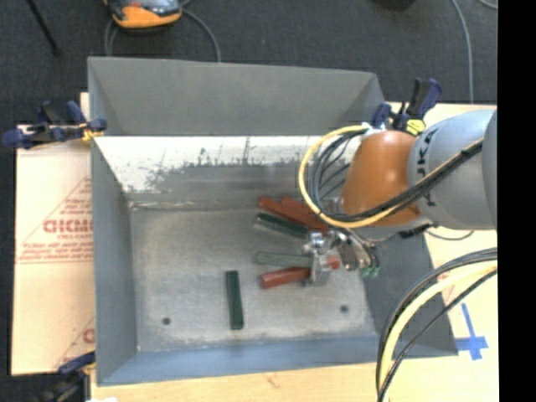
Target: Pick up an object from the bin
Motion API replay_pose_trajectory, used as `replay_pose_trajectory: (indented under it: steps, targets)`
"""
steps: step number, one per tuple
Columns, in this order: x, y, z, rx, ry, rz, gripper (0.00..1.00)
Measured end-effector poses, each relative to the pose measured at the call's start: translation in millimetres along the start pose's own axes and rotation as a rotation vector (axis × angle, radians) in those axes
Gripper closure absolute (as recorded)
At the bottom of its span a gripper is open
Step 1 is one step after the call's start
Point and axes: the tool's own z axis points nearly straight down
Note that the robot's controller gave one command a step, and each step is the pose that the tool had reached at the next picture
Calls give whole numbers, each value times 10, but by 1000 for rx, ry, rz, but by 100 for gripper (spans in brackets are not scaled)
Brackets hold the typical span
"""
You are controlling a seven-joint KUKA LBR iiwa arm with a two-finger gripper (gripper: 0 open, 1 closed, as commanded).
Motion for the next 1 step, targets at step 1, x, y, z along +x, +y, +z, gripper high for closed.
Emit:
replay_pose_trajectory:
  steps: [1]
  targets:
    - [62, -112, -1199, 0, 2, -8, 100]
